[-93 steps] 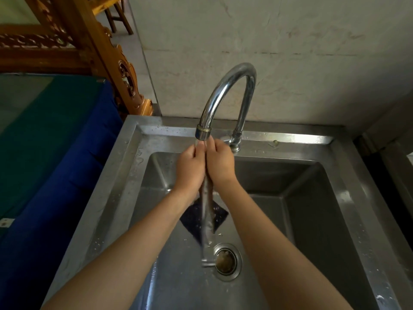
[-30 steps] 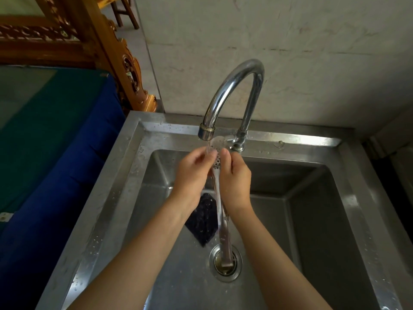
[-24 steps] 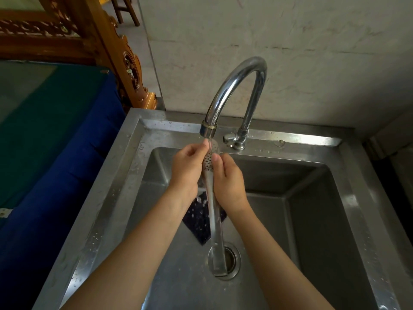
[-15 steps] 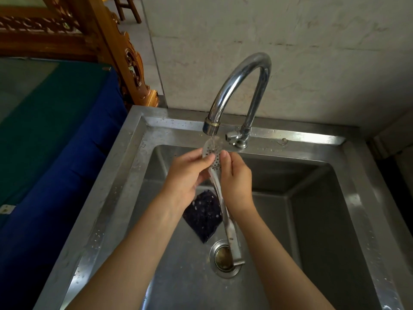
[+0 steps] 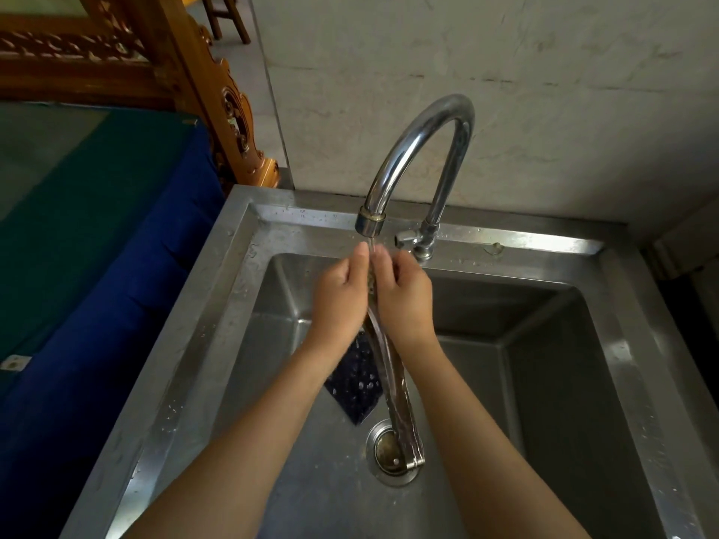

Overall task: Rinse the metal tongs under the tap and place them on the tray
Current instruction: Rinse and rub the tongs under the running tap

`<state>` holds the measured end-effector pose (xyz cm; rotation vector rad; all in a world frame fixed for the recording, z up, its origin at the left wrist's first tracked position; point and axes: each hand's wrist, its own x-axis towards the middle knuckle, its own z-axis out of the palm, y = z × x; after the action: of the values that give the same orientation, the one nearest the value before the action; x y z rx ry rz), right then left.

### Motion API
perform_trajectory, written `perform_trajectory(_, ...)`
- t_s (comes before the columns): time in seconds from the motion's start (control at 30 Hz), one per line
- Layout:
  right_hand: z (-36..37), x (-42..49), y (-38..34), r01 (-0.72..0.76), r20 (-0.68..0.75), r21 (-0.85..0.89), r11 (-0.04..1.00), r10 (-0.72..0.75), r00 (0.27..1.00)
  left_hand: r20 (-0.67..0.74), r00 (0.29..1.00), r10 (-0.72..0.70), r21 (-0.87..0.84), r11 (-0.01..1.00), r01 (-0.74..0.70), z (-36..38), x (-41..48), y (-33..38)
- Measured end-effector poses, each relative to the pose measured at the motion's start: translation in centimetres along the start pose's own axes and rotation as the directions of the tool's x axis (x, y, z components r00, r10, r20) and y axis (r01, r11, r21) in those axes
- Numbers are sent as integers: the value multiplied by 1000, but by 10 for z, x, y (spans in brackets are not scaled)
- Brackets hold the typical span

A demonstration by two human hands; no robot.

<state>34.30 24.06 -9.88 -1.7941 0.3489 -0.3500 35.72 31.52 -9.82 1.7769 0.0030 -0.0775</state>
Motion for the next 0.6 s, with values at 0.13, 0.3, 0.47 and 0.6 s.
perform_trajectory(0.13, 7, 20, -14, -18, -23, -1, 1000, 18, 1000, -36, 999, 21, -34, 999, -22, 6, 0, -1)
perform_trajectory(0.3, 14, -6, -11, 25, 48, -34, 999, -23, 999, -144, 989, -24, -191, 982, -4, -4, 26, 14)
perform_trajectory(0.47, 6, 26, -25, -58, 35, -7, 998, 58, 998, -15, 994, -110, -170, 980, 106, -1, 12, 3)
perform_trajectory(0.6, 11, 11, -16, -69, 46, -28, 997, 70, 996, -63, 995, -79, -214, 975, 64, -3, 15, 9)
